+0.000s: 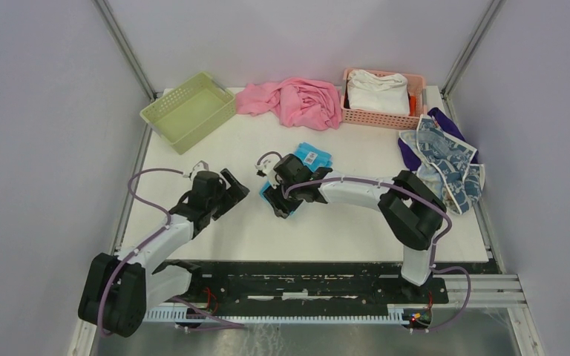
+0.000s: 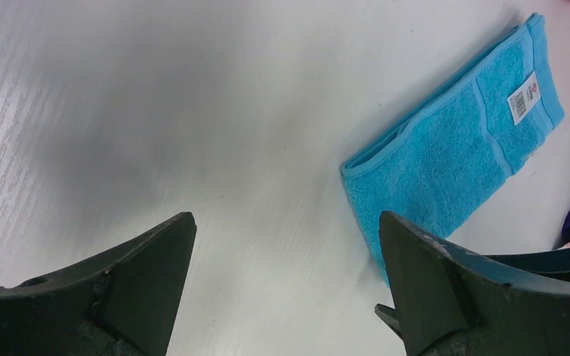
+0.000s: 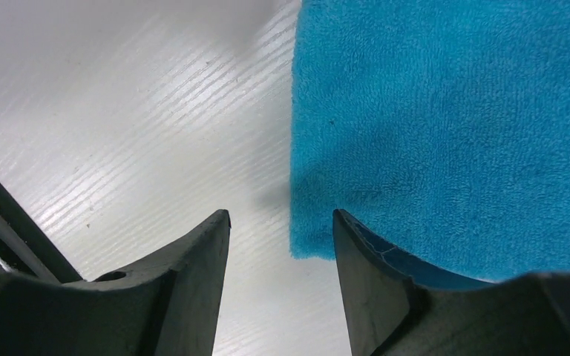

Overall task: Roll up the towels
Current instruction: Roll the towel at the center of the board.

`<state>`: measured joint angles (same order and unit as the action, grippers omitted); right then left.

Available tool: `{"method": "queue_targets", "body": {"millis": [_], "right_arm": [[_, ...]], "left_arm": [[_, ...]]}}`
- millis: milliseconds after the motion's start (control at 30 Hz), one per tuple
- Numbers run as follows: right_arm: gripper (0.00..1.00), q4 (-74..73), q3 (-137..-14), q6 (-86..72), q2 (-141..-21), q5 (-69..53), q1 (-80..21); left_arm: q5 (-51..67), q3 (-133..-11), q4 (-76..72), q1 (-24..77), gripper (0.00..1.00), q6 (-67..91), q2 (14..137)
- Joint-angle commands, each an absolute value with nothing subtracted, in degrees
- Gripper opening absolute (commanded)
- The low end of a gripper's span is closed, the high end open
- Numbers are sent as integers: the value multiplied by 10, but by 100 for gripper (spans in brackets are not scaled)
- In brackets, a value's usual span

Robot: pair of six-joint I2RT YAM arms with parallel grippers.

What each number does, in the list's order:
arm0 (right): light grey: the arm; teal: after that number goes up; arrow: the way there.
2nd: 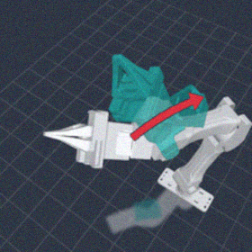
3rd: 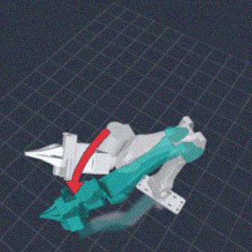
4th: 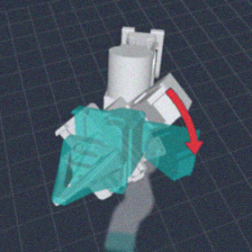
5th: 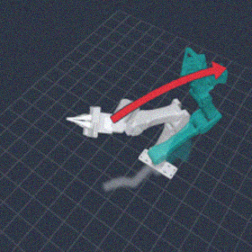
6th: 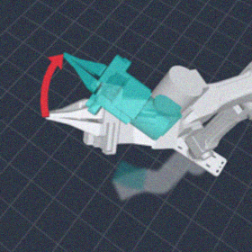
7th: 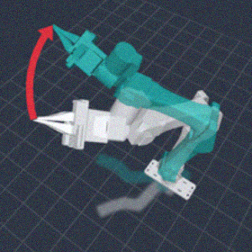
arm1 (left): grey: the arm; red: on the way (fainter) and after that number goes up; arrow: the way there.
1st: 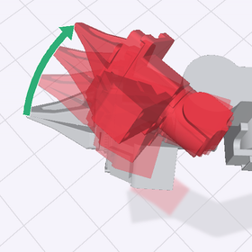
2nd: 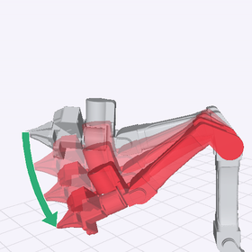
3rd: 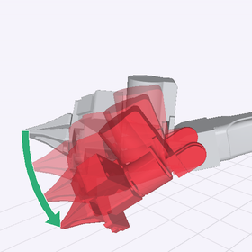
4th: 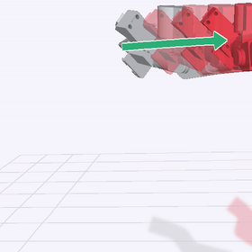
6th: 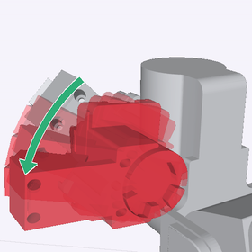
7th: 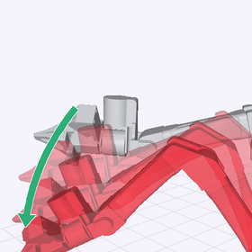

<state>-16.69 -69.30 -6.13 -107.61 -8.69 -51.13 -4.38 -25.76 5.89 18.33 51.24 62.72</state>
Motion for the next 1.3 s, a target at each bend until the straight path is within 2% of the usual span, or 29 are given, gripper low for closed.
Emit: {"method": "queue_targets", "body": {"millis": [0, 267, 400, 667, 733, 833, 967, 1267], "right_arm": [[61, -209, -720, -17, -1035, -24, -524], [56, -229, -730, 3, -1056, 40, -543], [51, -233, -742, 15, -1078, 38, -549], [48, -242, -740, 11, -1125, 41, -559], [42, -254, -740, 8, -1131, 56, -559], [23, -258, -732, 1, -1122, 56, -560], [1, -231, -709, -21, -1091, -4, -555], [1, -151, -671, -74, -1044, -50, -541]], "left_arm": [[-48, -245, 36, 180, 99, 543, 595], [-9, -262, 2, 181, 98, 536, 635], [8, -273, -5, 181, 98, 536, 661], [24, -288, -15, 185, 98, 569, 715], [32, -297, -15, 188, 98, 579, 730], [44, -306, -15, 195, 98, 601, 749], [47, -314, -5, 206, 98, 641, 762], [32, -328, 30, 249, 89, 734, 767]]}}
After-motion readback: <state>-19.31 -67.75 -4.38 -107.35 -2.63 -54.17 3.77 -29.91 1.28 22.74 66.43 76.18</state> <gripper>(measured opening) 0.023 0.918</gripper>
